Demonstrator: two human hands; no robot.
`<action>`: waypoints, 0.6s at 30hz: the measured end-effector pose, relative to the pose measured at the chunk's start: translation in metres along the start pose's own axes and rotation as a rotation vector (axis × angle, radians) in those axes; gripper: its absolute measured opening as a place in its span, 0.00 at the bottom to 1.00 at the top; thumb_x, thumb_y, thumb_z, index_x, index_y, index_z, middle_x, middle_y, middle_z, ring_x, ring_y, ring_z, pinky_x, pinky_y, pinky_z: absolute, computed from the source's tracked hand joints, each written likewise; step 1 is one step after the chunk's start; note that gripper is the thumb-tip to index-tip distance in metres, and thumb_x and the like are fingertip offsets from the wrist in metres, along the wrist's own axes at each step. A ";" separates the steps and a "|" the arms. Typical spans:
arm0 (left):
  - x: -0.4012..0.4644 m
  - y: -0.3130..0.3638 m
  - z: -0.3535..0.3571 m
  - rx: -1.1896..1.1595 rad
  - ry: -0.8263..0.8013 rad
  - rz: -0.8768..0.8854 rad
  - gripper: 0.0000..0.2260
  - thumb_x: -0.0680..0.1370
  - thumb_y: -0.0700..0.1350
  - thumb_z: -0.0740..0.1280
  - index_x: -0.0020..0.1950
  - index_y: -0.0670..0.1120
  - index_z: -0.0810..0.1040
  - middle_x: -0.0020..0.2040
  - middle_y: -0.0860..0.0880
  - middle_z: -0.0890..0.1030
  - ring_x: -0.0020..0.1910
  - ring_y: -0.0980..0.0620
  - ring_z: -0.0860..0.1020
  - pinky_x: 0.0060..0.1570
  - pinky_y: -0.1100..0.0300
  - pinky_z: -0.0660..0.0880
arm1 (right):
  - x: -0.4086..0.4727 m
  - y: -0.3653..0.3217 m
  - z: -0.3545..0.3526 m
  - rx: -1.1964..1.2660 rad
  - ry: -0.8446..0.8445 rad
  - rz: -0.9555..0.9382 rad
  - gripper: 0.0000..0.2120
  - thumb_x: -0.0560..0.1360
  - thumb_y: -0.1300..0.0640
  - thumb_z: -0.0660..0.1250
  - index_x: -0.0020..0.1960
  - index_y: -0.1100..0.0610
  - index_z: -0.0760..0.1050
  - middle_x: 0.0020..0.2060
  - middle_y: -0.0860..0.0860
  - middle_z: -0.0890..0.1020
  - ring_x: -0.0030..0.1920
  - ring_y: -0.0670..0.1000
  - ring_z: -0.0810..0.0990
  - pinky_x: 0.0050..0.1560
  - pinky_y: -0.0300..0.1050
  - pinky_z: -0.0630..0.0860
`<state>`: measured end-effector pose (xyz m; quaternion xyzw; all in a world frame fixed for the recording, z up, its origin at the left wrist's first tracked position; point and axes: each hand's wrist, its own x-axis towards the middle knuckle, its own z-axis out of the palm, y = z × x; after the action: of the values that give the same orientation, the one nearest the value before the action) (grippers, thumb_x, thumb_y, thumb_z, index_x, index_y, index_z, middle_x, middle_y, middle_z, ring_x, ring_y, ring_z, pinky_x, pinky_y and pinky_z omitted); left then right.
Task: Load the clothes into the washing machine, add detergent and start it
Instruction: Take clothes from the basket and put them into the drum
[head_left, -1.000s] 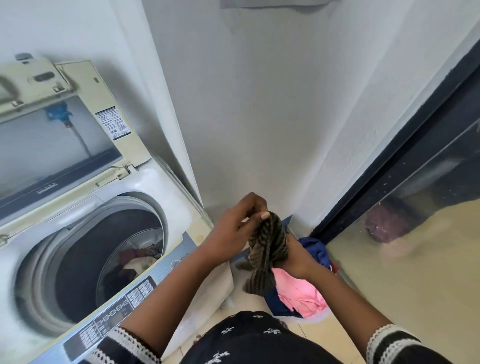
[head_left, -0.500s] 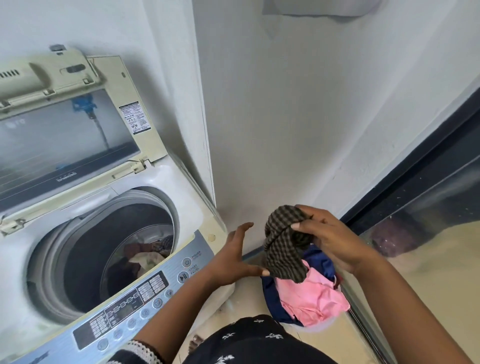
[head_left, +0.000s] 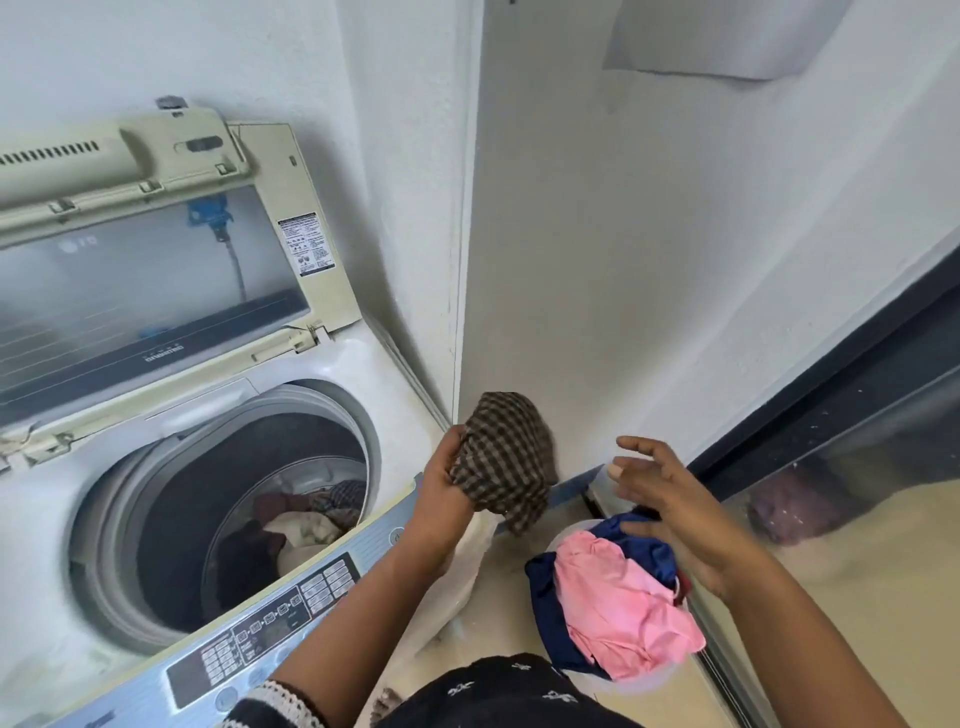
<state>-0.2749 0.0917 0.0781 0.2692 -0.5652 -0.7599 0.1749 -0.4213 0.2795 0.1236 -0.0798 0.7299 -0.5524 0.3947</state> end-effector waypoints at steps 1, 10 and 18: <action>0.000 0.002 -0.006 -0.045 0.005 -0.006 0.15 0.77 0.37 0.67 0.58 0.55 0.78 0.56 0.49 0.83 0.59 0.45 0.80 0.53 0.51 0.79 | 0.001 0.002 0.012 0.101 -0.063 0.039 0.23 0.70 0.48 0.74 0.64 0.41 0.73 0.64 0.51 0.76 0.64 0.55 0.76 0.57 0.58 0.78; -0.018 -0.002 -0.063 -0.060 0.057 -0.163 0.16 0.78 0.44 0.68 0.64 0.47 0.68 0.60 0.43 0.79 0.58 0.48 0.80 0.46 0.61 0.80 | 0.019 0.011 0.136 0.426 -0.400 0.238 0.25 0.73 0.55 0.70 0.69 0.59 0.70 0.60 0.61 0.81 0.60 0.61 0.81 0.55 0.64 0.79; -0.037 0.002 -0.168 -0.082 0.243 -0.228 0.26 0.76 0.29 0.62 0.67 0.55 0.68 0.59 0.43 0.79 0.57 0.41 0.79 0.54 0.45 0.79 | 0.053 0.007 0.229 0.272 -0.344 0.204 0.13 0.78 0.67 0.65 0.62 0.60 0.75 0.55 0.60 0.84 0.58 0.60 0.82 0.54 0.58 0.81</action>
<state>-0.1438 -0.0159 0.0517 0.4140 -0.4742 -0.7592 0.1654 -0.3033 0.0828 0.0733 -0.0447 0.5754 -0.5810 0.5739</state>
